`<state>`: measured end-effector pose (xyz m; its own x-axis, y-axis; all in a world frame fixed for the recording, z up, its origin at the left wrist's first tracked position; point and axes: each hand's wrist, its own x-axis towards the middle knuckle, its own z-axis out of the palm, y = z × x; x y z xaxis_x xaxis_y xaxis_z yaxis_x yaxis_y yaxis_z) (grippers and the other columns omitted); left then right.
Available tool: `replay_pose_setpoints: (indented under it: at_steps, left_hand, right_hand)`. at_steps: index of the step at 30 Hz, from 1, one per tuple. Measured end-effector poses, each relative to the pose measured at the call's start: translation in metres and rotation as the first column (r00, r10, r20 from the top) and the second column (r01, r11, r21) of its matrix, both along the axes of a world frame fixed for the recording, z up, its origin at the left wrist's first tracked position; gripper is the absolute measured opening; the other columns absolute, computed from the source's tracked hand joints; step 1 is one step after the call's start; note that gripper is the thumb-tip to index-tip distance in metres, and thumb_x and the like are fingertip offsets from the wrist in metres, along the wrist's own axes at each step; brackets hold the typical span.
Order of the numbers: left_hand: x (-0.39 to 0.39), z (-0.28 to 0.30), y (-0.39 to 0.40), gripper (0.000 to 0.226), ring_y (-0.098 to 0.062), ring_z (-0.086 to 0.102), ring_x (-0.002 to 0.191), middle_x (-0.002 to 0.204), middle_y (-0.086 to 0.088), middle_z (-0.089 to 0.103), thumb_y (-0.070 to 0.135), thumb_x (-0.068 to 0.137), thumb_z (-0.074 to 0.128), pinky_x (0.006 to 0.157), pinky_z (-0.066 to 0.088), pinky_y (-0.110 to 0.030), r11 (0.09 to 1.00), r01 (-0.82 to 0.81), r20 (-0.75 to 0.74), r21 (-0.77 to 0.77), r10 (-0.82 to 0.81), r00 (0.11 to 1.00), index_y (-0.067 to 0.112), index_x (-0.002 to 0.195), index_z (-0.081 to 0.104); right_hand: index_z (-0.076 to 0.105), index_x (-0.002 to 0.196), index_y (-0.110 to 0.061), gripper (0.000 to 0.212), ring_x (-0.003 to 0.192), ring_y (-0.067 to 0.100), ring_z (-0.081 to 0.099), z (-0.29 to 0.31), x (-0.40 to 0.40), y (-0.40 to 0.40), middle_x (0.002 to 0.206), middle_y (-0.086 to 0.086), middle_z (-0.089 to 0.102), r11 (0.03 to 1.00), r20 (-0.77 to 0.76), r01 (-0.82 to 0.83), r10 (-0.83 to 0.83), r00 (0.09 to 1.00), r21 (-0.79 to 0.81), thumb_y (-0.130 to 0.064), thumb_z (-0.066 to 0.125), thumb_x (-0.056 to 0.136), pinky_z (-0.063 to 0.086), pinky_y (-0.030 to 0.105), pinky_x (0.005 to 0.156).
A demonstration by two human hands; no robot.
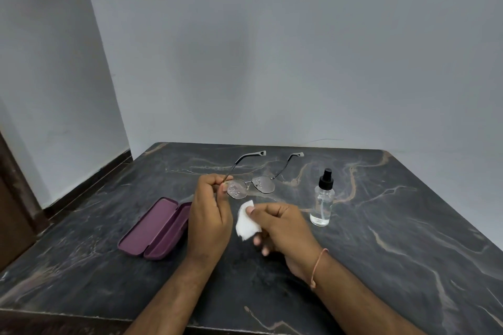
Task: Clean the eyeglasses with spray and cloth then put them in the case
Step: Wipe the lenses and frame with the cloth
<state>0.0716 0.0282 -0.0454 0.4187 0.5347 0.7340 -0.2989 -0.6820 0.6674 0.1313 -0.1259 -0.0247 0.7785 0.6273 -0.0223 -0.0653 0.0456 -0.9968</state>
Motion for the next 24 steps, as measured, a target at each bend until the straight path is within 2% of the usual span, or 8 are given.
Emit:
replay_pose_setpoints:
  at_steps: [2,5,8,12,15,21,24]
  left_hand:
    - [-0.001,0.001,0.0,0.016,-0.011,0.07,0.111,0.121,0.021,0.068,0.045,0.114,0.043,0.09,0.056,-0.026,1.0,0.018,0.033,-0.018,-0.017,0.999,0.034,0.121,0.052]
    - [-0.002,0.001,0.0,0.02,-0.014,0.069,0.112,0.122,0.019,0.066,0.034,0.112,0.042,0.091,0.057,-0.028,0.998,0.052,0.058,-0.034,-0.05,0.997,0.024,0.125,0.055]
    - [-0.001,0.001,-0.003,0.019,-0.021,0.071,0.112,0.122,0.01,0.068,0.03,0.113,0.043,0.09,0.059,-0.035,0.993,0.112,0.05,-0.036,-0.111,0.993,0.024,0.126,0.055]
    - [0.001,0.001,-0.005,0.018,-0.018,0.073,0.113,0.12,0.01,0.071,0.017,0.114,0.045,0.091,0.059,-0.028,0.982,0.169,0.064,-0.08,-0.164,0.984,0.012,0.126,0.058]
    - [0.0,0.002,-0.005,0.02,-0.022,0.074,0.116,0.122,0.007,0.074,0.015,0.113,0.047,0.094,0.06,-0.029,0.962,0.229,0.077,-0.147,-0.219,0.973,0.007,0.126,0.059]
    - [-0.004,0.004,-0.007,0.019,-0.022,0.073,0.118,0.129,0.002,0.074,0.011,0.116,0.047,0.092,0.06,-0.028,0.918,0.319,0.09,-0.236,-0.306,0.948,0.01,0.129,0.061]
    - [-0.004,0.005,-0.006,0.02,-0.022,0.072,0.121,0.133,0.003,0.073,0.011,0.115,0.048,0.094,0.06,-0.029,0.908,0.334,0.108,-0.253,-0.317,0.942,0.016,0.129,0.062]
  right_hand:
    - [0.081,0.104,-0.008,0.016,0.055,0.013,0.064,0.006,-0.004,0.011,0.081,0.011,0.079,0.991,-0.202,-0.034,0.059,0.978,0.126,-0.022,0.075,0.103,0.049,0.023,0.041]
    - [0.082,0.112,-0.011,0.024,0.064,0.013,0.069,0.008,-0.007,0.019,0.091,0.008,0.079,0.947,-0.313,-0.071,0.173,0.934,0.313,-0.031,0.076,0.1,0.055,0.025,0.049]
    - [0.085,0.114,-0.017,0.026,0.066,0.012,0.068,0.002,-0.006,0.021,0.094,0.007,0.078,0.922,-0.315,-0.074,0.204,0.927,0.381,-0.034,0.077,0.096,0.054,0.026,0.051]
    - [0.084,0.117,-0.02,0.025,0.07,0.009,0.067,-0.003,-0.003,0.022,0.094,0.003,0.075,0.899,-0.273,-0.114,0.247,0.93,0.423,-0.035,0.078,0.098,0.052,0.025,0.053]
    - [0.084,0.116,-0.023,0.033,0.07,0.009,0.068,-0.005,-0.001,0.022,0.096,0.001,0.076,0.885,-0.264,-0.145,0.283,0.922,0.443,-0.042,0.084,0.089,0.052,0.024,0.053]
    - [0.085,0.114,-0.021,0.05,0.07,0.01,0.069,-0.005,0.002,0.023,0.093,0.006,0.077,0.878,-0.261,-0.225,0.356,0.897,0.423,-0.056,0.093,0.079,0.054,0.025,0.054]
    - [0.085,0.115,-0.019,0.053,0.073,0.011,0.067,-0.005,0.0,0.024,0.093,0.005,0.075,0.892,-0.258,-0.217,0.335,0.906,0.397,-0.055,0.093,0.077,0.053,0.024,0.053]
